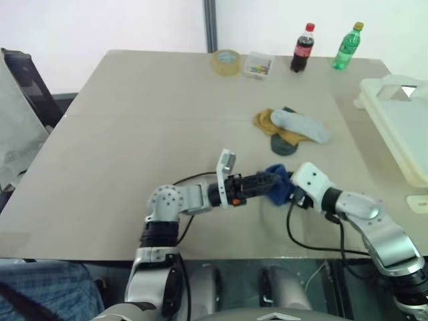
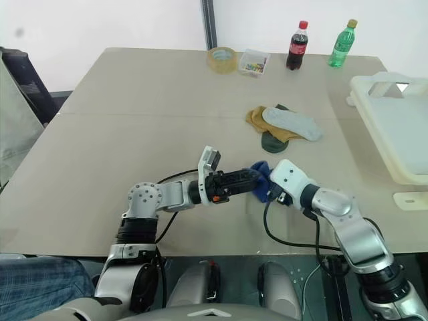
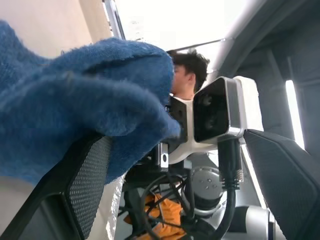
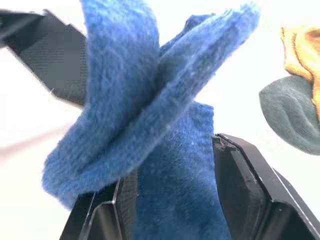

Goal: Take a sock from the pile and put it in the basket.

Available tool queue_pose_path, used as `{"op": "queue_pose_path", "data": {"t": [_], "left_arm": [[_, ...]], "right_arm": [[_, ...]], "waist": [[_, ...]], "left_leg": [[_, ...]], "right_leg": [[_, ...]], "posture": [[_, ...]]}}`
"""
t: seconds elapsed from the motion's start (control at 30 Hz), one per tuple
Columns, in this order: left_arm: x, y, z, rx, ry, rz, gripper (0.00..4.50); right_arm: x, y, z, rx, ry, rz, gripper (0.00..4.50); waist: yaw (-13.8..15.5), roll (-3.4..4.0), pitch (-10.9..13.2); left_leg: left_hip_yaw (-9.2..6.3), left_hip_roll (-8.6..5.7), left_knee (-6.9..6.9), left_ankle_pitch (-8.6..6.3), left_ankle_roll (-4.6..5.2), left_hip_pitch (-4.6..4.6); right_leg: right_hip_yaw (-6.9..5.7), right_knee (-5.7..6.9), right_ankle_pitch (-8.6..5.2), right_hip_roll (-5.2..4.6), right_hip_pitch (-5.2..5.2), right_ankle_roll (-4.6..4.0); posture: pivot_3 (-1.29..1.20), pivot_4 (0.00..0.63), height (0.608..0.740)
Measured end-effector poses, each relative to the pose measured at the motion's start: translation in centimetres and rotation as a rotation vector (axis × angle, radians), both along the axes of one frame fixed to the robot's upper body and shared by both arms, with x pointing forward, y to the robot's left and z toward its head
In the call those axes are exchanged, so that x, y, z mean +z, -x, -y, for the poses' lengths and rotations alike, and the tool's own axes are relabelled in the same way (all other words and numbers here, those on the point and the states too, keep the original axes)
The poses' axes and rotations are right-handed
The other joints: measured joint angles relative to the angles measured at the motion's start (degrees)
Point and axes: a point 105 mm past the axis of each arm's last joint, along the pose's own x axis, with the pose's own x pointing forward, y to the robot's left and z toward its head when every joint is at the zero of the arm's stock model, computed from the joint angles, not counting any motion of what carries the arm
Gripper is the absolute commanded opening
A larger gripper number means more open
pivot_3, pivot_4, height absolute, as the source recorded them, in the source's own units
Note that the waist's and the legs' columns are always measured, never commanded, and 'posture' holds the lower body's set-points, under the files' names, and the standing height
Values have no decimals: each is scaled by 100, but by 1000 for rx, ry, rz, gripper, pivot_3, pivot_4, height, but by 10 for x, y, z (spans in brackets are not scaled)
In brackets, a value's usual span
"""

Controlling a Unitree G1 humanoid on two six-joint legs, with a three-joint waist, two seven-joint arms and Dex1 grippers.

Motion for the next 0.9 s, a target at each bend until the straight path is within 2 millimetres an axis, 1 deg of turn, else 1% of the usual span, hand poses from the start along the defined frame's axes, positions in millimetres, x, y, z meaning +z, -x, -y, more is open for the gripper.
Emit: {"op": "queue_pose_path", "data": {"t": [0.1,0.17,0.2,0.27,0.3,0.37,0.4,0.43,0.5,0.53,0.6,0.7,0.77,0.83,0.9], "left_arm": [[-1,0,1,-3,-2,5,4483],[-1,0,2,-3,-5,12,4483],[-1,0,2,-2,-7,14,4483],[-1,0,4,-5,-3,21,4483],[-1,-1,5,-3,-2,23,4483],[-2,-2,5,6,-5,28,4483],[-2,-3,6,6,-7,30,4500],[-3,-3,7,5,-10,30,4500],[-4,-3,11,-2,-9,29,4500],[-6,-3,12,-6,-14,27,4500],[-9,-5,16,-7,-27,23,4500],[-7,-8,17,-5,-30,36,4500],[-7,-8,19,-6,-29,40,4500],[-9,-9,20,-9,-32,37,4500],[-9,-9,20,-11,-34,38,4500]], "right_arm": [[0,3,15,-13,50,-11,2338],[4,6,28,-37,45,-22,2338],[7,6,31,-48,36,-21,2338],[12,9,48,-94,8,-34,2338],[15,9,54,-114,-10,-38,2338],[22,9,63,-163,-78,-61,2338],[26,9,64,-185,-147,-87,2876],[28,9,63,-191,-189,-108,3241],[31,12,58,-174,-253,-155,4213],[33,13,53,-155,-280,-172,4442],[36,13,44,-133,-329,-185,4442],[43,7,30,-118,-411,-185,4442],[45,2,25,-126,-433,-189,4442],[39,-2,24,-153,-435,-211,4442],[29,-8,25,-200,-438,-249,4442]], "waist": [[5,1,8],[19,2,13],[20,1,15],[49,3,16],[61,0,18],[66,0,18],[70,0,19],[75,1,19],[92,1,19],[95,1,19],[99,1,19],[95,2,20],[97,2,20],[107,2,20],[104,2,20]], "left_leg": [[-1,0,2,0,0,0],[-4,0,2,0,0,1],[-4,0,2,0,0,1],[-5,-1,2,0,0,1],[-5,0,2,0,0,1],[-5,0,2,0,0,2],[-6,1,3,0,0,2],[-6,1,3,0,0,3],[-8,1,3,0,0,3],[-8,1,3,0,0,3],[-8,0,4,0,0,2],[-8,0,5,0,0,2],[-8,0,5,0,0,2],[-9,-1,5,0,0,0],[-9,-2,5,0,0,0]], "right_leg": [[0,1,-2,0,1,-4],[-2,1,-1,1,2,-1],[-3,1,-1,1,2,-1],[-3,1,2,1,3,4],[-4,0,2,1,4,3],[-4,1,2,2,4,3],[-4,2,2,2,4,3],[-4,3,2,2,4,2],[-6,4,1,2,5,0],[-6,3,0,2,5,-1],[-6,3,1,2,6,0],[-6,4,2,2,6,1],[-6,4,2,2,6,2],[-7,4,3,2,7,3],[-7,3,6,2,7,9]], "posture": [[0,150,740],[0,150,740],[0,150,740],[0,150,740],[0,150,740],[0,150,740],[0,150,740],[0,150,740],[0,150,740],[0,150,740],[0,150,740],[0,150,740],[0,150,740],[0,150,740],[0,150,740]]}}
